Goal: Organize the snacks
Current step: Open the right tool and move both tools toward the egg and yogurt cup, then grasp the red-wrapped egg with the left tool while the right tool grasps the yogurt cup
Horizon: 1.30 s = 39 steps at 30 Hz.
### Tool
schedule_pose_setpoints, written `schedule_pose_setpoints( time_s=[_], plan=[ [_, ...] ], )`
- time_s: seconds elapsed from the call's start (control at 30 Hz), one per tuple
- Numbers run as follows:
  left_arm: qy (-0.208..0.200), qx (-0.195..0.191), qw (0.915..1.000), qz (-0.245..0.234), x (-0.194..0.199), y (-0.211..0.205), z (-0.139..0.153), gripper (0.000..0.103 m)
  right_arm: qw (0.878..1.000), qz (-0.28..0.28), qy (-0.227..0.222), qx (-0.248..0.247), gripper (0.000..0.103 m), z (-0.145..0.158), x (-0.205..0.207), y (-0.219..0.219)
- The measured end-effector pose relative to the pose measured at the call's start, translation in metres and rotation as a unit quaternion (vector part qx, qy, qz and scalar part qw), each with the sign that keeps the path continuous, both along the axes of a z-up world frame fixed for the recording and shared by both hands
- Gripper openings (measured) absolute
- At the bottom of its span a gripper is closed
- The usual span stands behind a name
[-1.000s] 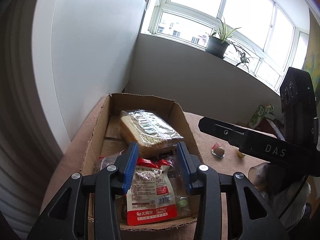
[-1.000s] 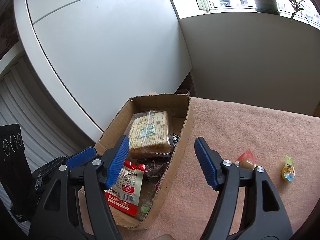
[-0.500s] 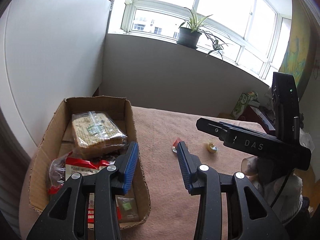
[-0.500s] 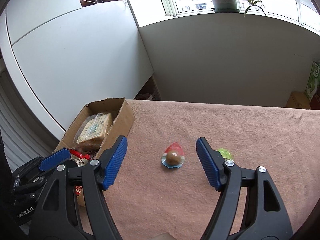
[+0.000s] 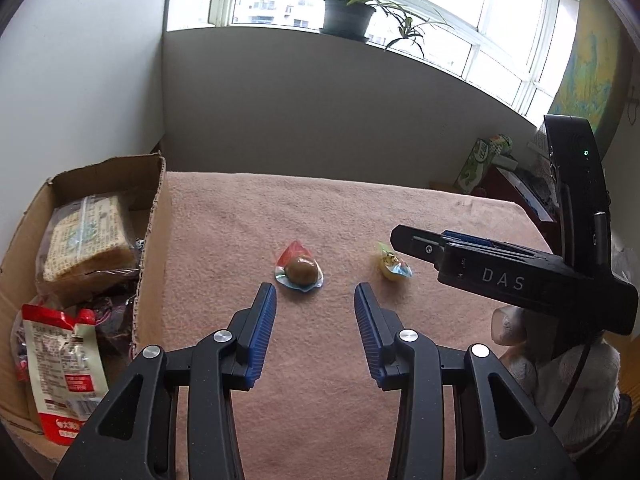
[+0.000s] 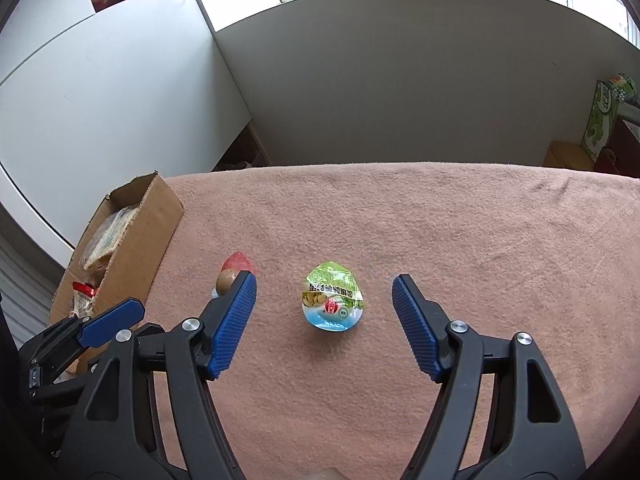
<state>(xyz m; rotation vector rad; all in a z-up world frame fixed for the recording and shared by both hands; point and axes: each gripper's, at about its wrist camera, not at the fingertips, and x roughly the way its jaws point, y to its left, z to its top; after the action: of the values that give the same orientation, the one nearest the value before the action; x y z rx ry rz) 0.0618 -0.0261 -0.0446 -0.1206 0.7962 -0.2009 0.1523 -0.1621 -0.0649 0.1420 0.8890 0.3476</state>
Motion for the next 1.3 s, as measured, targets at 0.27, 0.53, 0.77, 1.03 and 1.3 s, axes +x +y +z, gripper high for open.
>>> schedule_pose_setpoints(
  time_s=[0.27, 0.53, 0.77, 1.03, 1.3],
  plan=[
    [0.029, 0.010, 0.9995, 0.010, 0.024, -0.007, -0.023, 0.040, 1.000, 0.010, 0.024, 0.000, 0.074, -0.018, 0.008, -0.001],
    [0.042, 0.022, 0.9988, 0.014, 0.040, -0.013, -0.034, 0.040, 0.999, 0.018, 0.040, 0.013, 0.065, -0.032, 0.014, -0.002],
    [0.057, 0.023, 0.9979, 0.019, 0.055, -0.012, -0.041, 0.040, 0.999, 0.027, 0.036, -0.005, 0.064, -0.031, 0.014, 0.005],
    [0.066, 0.025, 0.9974, 0.017, 0.059, -0.013, -0.046, 0.034, 0.999, 0.034, 0.038, -0.009, 0.041, -0.031, 0.014, 0.007],
    [0.059, 0.037, 0.9975, 0.012, 0.058, -0.019, -0.045, 0.033, 0.998, 0.042, 0.033, -0.018, 0.039, -0.027, 0.008, 0.011]
  ],
)
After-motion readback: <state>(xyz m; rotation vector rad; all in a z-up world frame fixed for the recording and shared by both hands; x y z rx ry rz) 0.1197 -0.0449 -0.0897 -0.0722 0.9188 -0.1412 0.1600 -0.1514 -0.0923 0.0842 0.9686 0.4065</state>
